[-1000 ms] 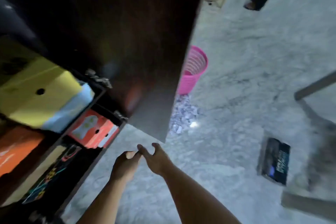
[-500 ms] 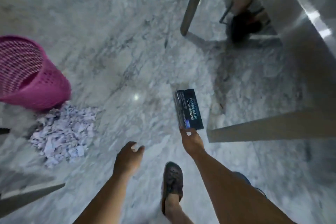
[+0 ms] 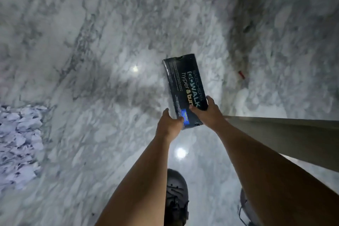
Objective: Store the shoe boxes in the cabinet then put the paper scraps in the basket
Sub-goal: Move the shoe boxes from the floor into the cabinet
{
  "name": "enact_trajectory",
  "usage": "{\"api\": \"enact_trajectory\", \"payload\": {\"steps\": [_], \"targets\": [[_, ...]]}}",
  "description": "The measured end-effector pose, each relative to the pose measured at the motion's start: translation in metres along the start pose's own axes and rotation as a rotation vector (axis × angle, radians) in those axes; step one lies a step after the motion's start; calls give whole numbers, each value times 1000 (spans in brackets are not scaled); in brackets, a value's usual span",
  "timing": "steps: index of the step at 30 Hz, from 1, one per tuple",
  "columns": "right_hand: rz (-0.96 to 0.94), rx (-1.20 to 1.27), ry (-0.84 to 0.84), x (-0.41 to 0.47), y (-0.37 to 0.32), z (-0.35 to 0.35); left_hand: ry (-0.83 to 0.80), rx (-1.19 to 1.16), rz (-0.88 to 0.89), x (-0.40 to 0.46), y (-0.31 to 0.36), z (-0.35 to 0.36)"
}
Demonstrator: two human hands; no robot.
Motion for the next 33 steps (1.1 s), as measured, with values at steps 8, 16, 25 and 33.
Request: {"api": "enact_trajectory", "payload": {"steps": [8,16,25,33], "targets": [[-27,356,-137,-50,27,50,49,-206,62,-1,-65,-16],[-156,246,-72,-186,2,62,174,-267,34,-137,-107,-60],[-290,55,-194,-388,-51,57,312,-436,97,-368,-126,-143],[-485,-192,-413,-654,-63,89,554,-727,139,-650,-246,-193]]}}
Point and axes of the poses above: each hand's wrist, its own x-axis towards the middle knuckle, its own z-axis out of the palm, y = z × x, the point moved 1 cm from there along x, towards the middle knuckle, and after that the axes turned 11 degrees about -x, right-handed, at the moved point
